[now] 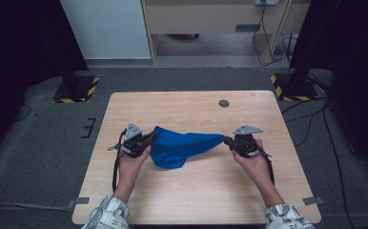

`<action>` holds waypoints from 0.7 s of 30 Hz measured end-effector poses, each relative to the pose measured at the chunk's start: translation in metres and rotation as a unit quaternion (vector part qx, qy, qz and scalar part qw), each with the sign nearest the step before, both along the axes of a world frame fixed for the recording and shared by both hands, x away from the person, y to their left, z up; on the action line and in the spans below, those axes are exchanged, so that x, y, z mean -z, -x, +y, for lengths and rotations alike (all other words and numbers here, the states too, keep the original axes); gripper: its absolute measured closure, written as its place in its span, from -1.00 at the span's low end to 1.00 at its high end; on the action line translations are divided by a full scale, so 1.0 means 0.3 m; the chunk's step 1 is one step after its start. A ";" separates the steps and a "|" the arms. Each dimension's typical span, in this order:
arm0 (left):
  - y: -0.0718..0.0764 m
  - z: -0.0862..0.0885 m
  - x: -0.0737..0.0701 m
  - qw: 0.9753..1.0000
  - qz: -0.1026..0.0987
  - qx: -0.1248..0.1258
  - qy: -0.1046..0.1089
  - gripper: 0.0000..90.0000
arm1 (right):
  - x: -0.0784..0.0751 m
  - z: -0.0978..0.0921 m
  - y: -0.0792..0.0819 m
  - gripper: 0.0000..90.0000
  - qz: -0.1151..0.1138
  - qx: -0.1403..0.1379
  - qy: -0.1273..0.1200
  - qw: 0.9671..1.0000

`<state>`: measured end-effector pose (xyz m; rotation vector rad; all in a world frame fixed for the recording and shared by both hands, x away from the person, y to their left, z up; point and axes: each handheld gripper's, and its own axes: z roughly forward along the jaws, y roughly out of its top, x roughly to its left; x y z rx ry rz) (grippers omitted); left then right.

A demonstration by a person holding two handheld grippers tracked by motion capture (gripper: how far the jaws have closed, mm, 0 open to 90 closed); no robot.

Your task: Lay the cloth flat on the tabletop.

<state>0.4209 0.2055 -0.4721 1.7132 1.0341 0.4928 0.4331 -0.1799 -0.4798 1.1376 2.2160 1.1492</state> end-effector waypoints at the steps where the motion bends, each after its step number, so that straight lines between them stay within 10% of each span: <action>1: -0.005 -0.005 -0.001 1.000 0.002 0.004 0.002 0.96 | -0.002 -0.003 -0.002 0.95 0.001 0.001 0.000 1.000; 21: -0.058 -0.121 -0.060 1.000 0.005 0.030 0.000 0.96 | -0.102 -0.128 0.014 0.96 -0.020 0.026 -0.001 0.999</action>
